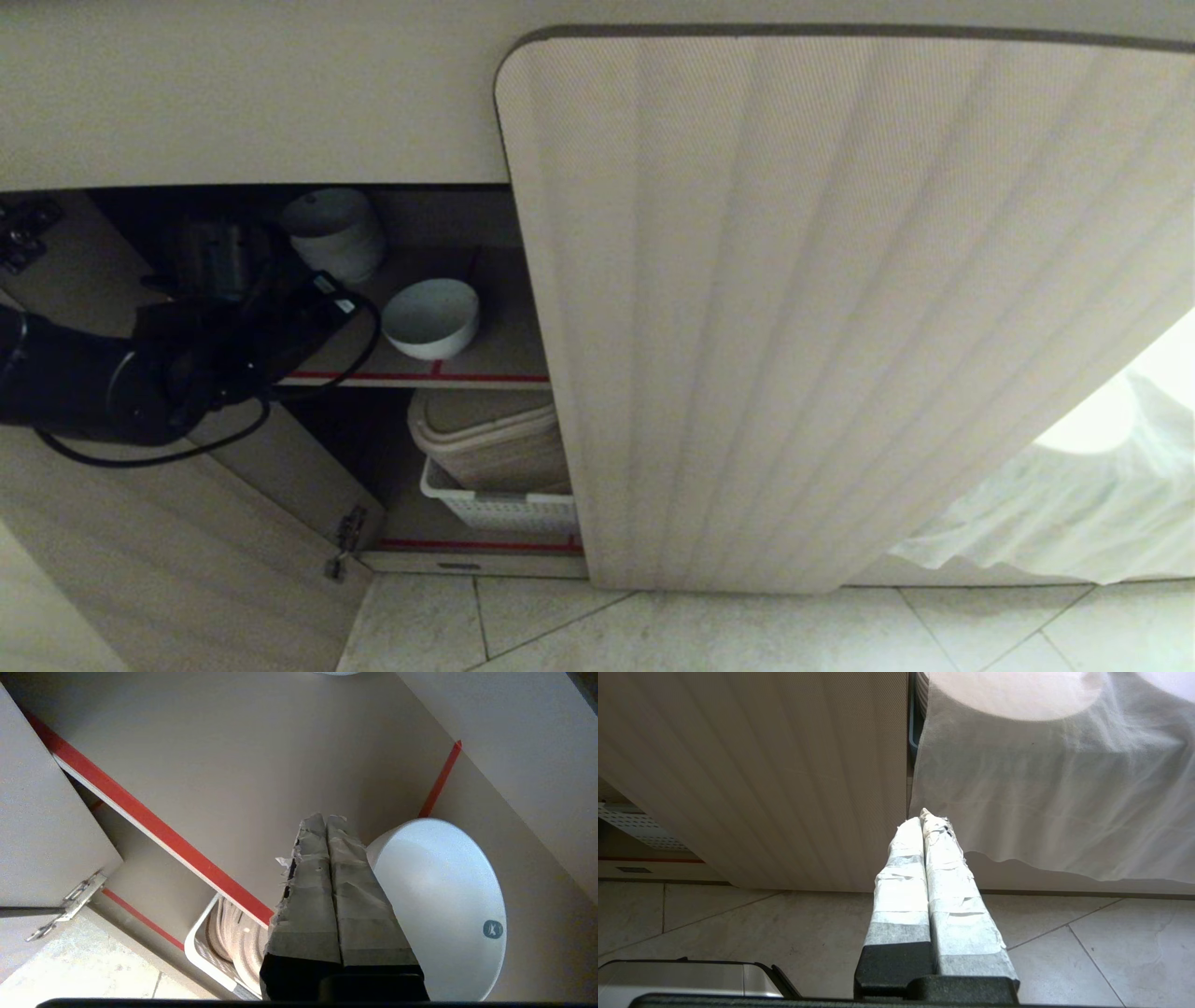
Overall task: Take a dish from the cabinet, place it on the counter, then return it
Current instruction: Close the cabinet door
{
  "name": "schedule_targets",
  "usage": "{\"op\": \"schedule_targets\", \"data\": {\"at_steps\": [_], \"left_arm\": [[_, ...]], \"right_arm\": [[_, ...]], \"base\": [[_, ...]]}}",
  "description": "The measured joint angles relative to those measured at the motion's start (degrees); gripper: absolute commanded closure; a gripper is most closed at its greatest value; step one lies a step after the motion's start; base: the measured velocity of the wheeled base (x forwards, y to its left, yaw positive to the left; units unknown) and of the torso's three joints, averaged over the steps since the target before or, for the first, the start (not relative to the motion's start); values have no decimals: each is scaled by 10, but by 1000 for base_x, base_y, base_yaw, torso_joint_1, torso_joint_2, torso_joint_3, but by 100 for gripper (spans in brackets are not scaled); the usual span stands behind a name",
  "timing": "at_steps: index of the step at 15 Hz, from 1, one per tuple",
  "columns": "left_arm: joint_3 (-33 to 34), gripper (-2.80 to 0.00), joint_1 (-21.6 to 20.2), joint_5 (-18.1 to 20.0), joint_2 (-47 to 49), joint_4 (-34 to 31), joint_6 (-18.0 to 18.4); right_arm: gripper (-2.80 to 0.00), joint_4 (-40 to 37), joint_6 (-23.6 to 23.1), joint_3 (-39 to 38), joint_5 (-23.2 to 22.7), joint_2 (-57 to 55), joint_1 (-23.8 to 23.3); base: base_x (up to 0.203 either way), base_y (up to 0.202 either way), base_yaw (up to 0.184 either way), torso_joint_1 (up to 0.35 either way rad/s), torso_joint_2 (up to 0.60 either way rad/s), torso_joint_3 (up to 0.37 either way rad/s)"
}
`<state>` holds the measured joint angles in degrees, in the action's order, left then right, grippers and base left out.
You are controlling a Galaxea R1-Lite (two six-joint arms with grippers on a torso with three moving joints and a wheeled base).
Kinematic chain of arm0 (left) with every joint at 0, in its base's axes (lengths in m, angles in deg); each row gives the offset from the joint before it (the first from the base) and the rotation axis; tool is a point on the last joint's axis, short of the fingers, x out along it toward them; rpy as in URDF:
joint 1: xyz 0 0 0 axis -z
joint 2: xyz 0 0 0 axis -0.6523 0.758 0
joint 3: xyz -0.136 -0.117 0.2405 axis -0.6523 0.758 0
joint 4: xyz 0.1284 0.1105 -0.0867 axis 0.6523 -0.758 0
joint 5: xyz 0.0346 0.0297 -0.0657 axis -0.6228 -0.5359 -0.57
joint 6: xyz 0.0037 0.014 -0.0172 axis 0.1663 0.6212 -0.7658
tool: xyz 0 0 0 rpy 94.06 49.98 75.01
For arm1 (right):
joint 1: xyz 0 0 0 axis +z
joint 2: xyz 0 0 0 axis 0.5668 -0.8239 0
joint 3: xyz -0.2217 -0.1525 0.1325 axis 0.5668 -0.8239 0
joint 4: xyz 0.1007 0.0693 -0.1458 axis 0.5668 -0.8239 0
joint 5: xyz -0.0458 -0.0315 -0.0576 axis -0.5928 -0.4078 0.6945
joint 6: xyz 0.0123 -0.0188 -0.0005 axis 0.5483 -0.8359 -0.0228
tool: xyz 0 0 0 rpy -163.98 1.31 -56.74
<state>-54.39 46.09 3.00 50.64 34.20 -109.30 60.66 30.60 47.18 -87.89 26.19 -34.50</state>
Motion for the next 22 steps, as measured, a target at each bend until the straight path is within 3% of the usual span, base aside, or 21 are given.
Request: {"op": "schedule_targets", "data": {"at_steps": [6,14,18,22], "left_arm": [[64,0,2,0,-23,22,0],[257,0,6,4,-98,117,38],[380,0,5,28,-159,175,122],[483,0,-28,92,-242,198,233]], "right_arm": [[0,0,-1,0,0,0,0],[0,0,0,0,0,0,0],[0,0,0,0,0,0,0],[0,0,0,0,0,0,0]], "base": [[0,0,0,0,0,0],[0,0,0,0,0,0],[0,0,0,0,0,0],[0,0,0,0,0,0]]}}
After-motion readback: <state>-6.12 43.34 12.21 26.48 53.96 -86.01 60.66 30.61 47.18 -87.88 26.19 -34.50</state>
